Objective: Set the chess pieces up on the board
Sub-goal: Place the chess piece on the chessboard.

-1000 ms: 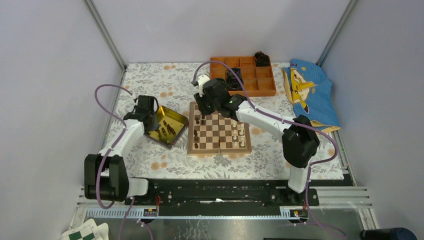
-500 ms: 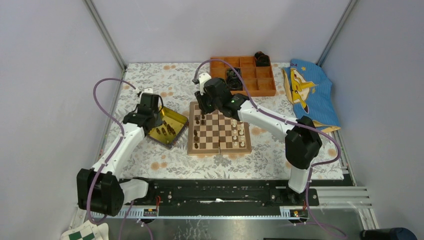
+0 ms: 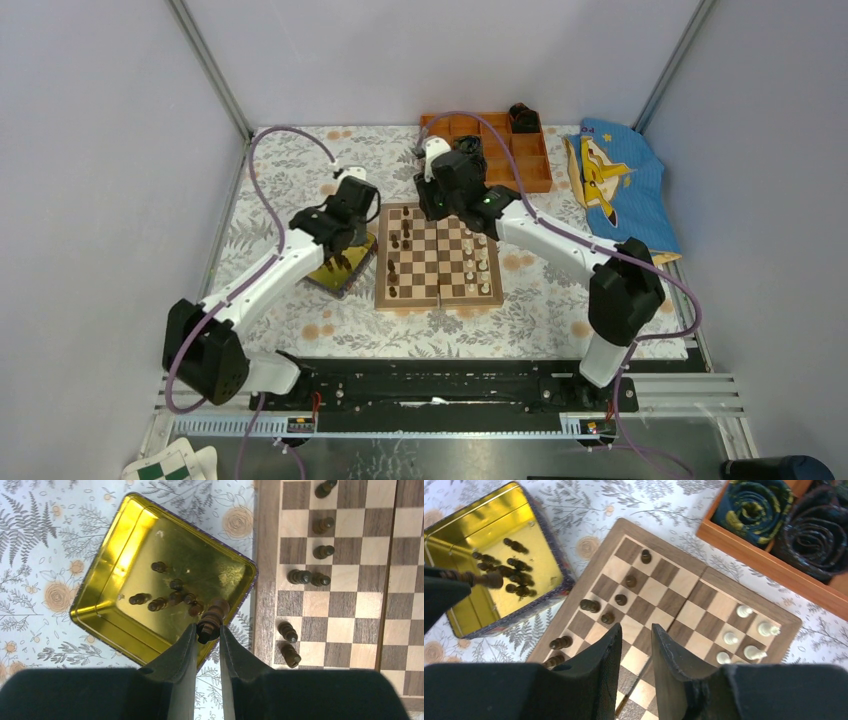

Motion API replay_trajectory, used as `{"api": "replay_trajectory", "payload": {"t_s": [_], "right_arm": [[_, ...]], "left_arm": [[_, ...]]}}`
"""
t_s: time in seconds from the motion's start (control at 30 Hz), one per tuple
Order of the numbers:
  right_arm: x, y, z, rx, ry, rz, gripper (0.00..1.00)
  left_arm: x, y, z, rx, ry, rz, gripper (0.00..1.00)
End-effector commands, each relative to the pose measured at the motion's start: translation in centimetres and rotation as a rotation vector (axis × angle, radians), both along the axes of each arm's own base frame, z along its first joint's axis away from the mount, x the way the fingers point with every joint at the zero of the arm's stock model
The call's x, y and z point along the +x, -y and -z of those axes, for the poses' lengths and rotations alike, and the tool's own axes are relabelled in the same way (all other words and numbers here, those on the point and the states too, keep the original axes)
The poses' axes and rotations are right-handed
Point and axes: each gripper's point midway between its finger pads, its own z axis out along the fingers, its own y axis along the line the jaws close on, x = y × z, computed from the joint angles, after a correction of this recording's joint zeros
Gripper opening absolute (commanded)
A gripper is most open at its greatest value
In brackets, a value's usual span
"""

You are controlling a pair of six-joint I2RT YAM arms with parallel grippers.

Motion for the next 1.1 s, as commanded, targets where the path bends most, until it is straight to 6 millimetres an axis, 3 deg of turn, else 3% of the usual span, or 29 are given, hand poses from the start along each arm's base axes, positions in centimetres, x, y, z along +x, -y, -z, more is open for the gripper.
{"api": "replay_trajectory", "payload": {"t_s": [0.0,0.2,0.37,1.07], "right_arm": [[1.9,3.2,-3.2,0.087,0.055,0.131,0.35],[2.9,6.3,-2.8,0.118,0.037,0.218,0.34],[3.3,7.6,-2.4,0.125,0.022,0.247,0.34],[3.8,9.0,-1.1,0.129,-0.008,0.273,0.34]], "left_arm": [[0.3,1.2,0.1,0.071,-0.021,0.046,0.05],[1.1,3.6,0.4,0.091,-0.054,0.122,0.04],[1.5,5.2,0.8,0.072,-0.082,0.165,0.02],[-0.1,7.9,3.9,0.06,-0.216,0.241,0.01]]}}
